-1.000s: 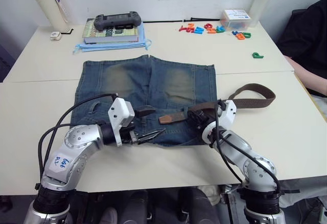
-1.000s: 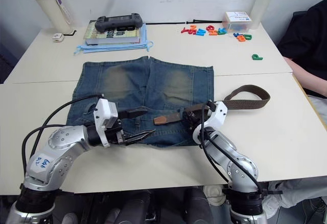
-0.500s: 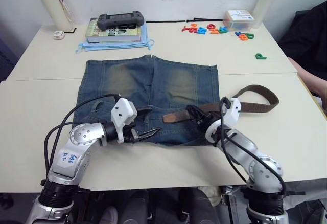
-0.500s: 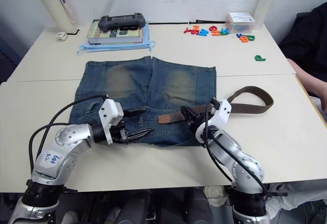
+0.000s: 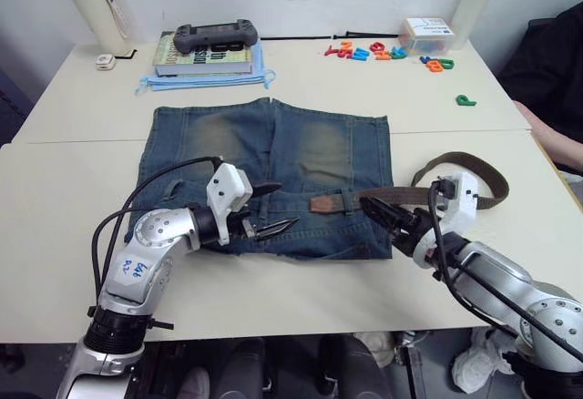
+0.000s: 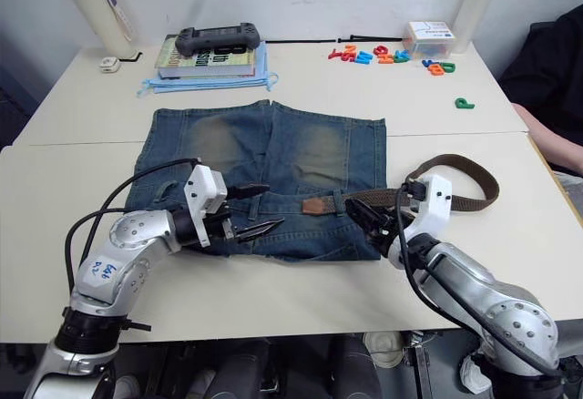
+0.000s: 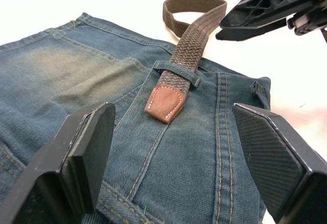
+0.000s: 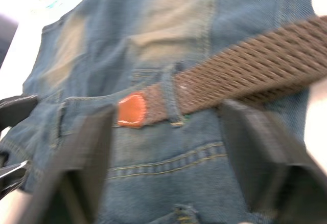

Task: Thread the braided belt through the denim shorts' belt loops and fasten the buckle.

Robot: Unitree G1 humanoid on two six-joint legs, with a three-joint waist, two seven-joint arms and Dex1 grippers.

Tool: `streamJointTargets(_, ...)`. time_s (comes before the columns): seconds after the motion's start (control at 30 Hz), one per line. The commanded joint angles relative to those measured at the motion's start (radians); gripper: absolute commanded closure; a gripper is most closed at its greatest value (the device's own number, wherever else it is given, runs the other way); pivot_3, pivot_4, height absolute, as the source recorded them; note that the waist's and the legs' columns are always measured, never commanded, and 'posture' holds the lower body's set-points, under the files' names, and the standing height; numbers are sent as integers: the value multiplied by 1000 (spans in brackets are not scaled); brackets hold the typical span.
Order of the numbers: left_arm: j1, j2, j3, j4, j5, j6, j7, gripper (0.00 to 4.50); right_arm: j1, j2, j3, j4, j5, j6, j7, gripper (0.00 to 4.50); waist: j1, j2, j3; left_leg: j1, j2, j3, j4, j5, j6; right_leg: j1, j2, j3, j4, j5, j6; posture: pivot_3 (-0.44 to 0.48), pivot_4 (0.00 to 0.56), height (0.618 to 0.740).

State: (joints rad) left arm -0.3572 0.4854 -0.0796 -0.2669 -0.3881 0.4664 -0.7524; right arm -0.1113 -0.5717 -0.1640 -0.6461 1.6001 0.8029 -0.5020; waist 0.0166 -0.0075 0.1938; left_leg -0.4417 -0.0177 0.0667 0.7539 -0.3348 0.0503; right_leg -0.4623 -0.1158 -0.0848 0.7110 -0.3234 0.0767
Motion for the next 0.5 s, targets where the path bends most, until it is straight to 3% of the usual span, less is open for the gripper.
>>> streamJointTargets(0.03,-34,-20,-31,23,17,-34,-17,481,-15,-66,37,-105,-59,16,89,3176,6,0,0,0,0,0,0,0,0,0,0,0,0,0,0,0,150,667)
streamJointTargets(0.1,-52,-37,-56,65,36,-55,-23,481,-40,-114,91,-147,-144,46,137,4378,8,0,0,0,0,0,0,0,0,0,0,0,-1,0,1,0,150,667)
streamJointTargets(0.3,-127,-117,-86,212,45,-42,-26,481,-21,-159,263,-145,-446,100,187,4378,10,-1,0,0,0,-1,0,-1,2,2,0,-1,-5,1,2,0,150,667)
streamJointTargets(0.5,-185,-181,-78,282,-20,152,-14,481,34,-97,329,-96,-630,135,176,4378,10,-2,-1,-1,-1,0,0,-1,3,3,0,-1,-8,3,4,0,150,667)
